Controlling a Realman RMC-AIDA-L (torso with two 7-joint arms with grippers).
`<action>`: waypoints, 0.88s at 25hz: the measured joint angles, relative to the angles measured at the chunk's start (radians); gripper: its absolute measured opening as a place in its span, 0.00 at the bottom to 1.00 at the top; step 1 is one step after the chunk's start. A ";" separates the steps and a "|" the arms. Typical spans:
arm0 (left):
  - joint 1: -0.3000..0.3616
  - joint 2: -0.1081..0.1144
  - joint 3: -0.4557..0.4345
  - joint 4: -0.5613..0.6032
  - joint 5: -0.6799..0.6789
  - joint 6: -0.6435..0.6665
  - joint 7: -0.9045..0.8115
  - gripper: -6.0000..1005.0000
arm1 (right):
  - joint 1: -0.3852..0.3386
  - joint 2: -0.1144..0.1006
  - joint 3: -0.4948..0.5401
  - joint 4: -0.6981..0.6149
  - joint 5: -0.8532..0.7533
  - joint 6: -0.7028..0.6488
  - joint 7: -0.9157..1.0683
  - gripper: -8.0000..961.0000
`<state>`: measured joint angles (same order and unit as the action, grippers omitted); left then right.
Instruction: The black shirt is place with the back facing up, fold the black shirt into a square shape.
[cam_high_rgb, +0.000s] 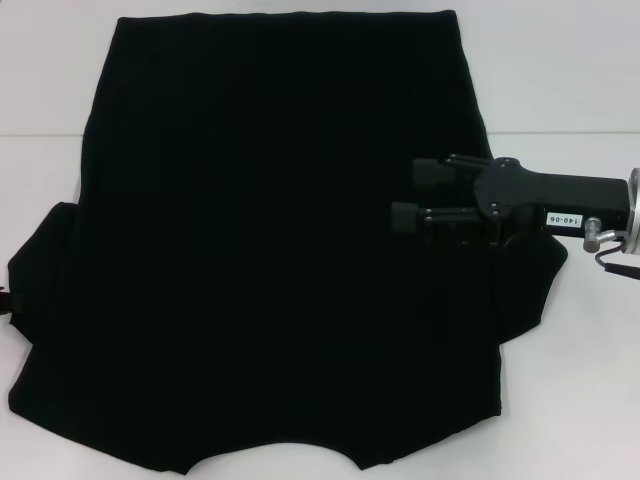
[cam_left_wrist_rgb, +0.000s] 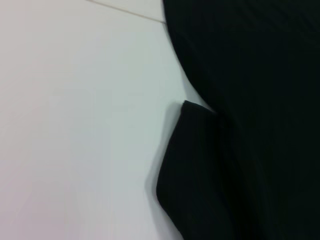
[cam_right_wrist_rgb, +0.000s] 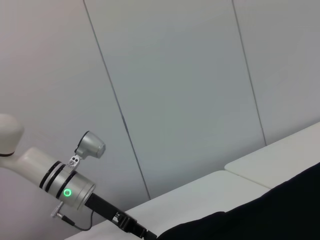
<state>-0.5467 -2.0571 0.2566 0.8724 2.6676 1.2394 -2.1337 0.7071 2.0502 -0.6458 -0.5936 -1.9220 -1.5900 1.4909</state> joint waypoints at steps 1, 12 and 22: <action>0.001 0.000 -0.002 0.003 0.000 -0.002 0.000 0.00 | 0.000 0.000 0.000 0.000 0.000 0.000 0.000 0.98; 0.007 0.001 -0.005 0.029 0.005 -0.035 -0.007 0.01 | -0.002 0.002 0.000 0.000 0.000 -0.002 0.000 0.98; 0.005 0.001 -0.011 0.057 0.006 -0.097 -0.030 0.01 | -0.002 0.004 0.011 0.004 0.013 0.000 0.000 0.98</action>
<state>-0.5419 -2.0557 0.2458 0.9298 2.6738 1.1427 -2.1641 0.7051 2.0538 -0.6347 -0.5898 -1.9087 -1.5898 1.4909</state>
